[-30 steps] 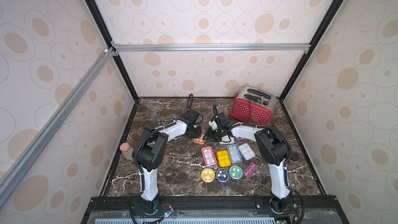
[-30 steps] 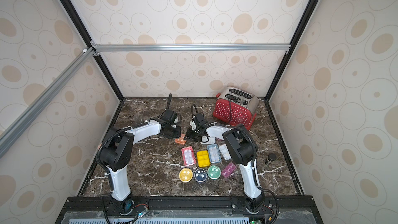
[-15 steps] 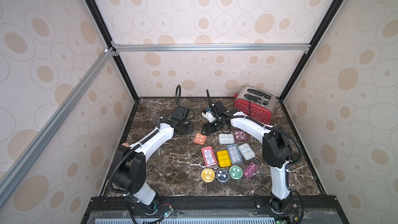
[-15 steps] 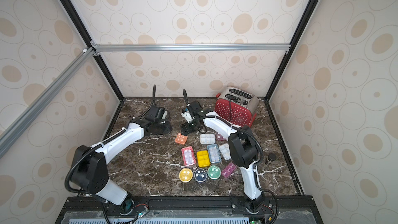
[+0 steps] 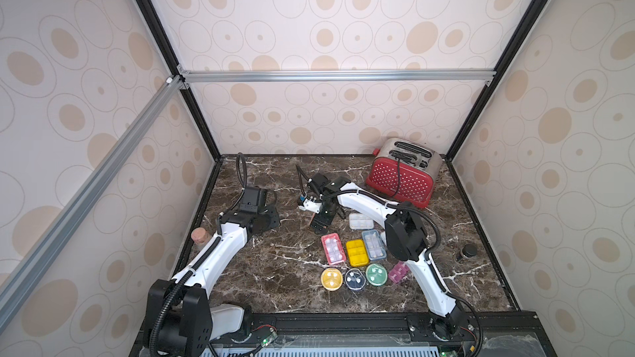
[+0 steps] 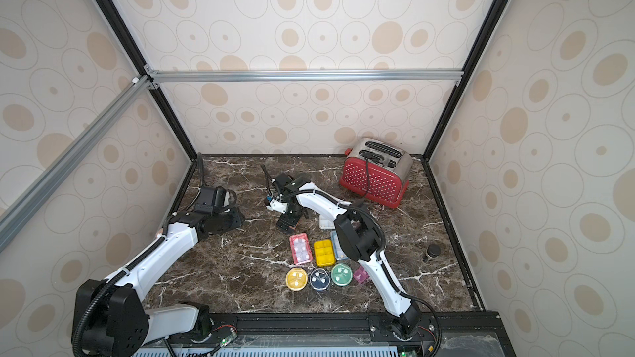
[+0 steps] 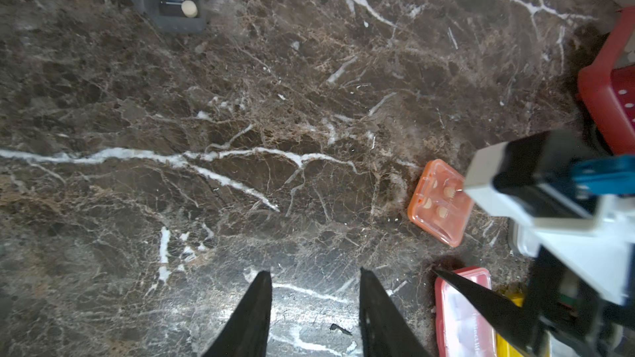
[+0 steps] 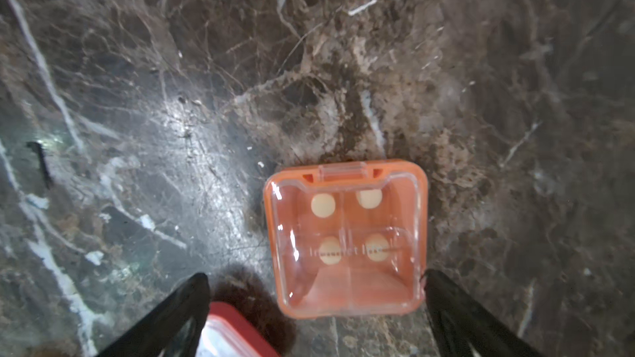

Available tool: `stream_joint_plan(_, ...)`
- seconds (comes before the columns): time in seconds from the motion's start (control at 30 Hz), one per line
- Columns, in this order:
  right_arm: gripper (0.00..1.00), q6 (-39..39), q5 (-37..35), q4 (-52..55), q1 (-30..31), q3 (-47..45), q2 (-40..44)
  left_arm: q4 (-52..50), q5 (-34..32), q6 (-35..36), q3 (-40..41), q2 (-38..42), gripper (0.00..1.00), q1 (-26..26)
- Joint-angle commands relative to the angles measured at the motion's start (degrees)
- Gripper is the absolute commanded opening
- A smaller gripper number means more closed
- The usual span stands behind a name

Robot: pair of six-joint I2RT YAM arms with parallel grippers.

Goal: Close pillboxes
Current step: Close the lid on the pillbox, then adjust the pillbox at the center of the board.

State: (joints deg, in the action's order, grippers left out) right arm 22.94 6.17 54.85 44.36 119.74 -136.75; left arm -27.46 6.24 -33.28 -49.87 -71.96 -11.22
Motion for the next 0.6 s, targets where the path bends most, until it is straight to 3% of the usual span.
stream_joint_plan(0.0,1.0,3.2,-3.2,4.3,1.0,4.3,-2.7,0.5,0.3,-0.7,-1.2,0.5,0.42,0.4)
stream_joint_plan(0.23,0.96,0.2,-5.8,4.0,1.1,6.7,-5.1,0.4,0.7,0.0,-1.6,-0.1,0.42,0.4)
stream_joint_plan(0.4,0.79,-2.4,-5.9,3.0,1.1,6.7,-5.1,0.4,0.8,0.1,-1.5,-0.2,0.43,0.4)
stream_joint_plan(0.57,0.77,-6.8,-7.8,2.3,1.1,5.8,-4.8,0.5,0.8,0.2,-1.2,-0.3,0.43,0.4)
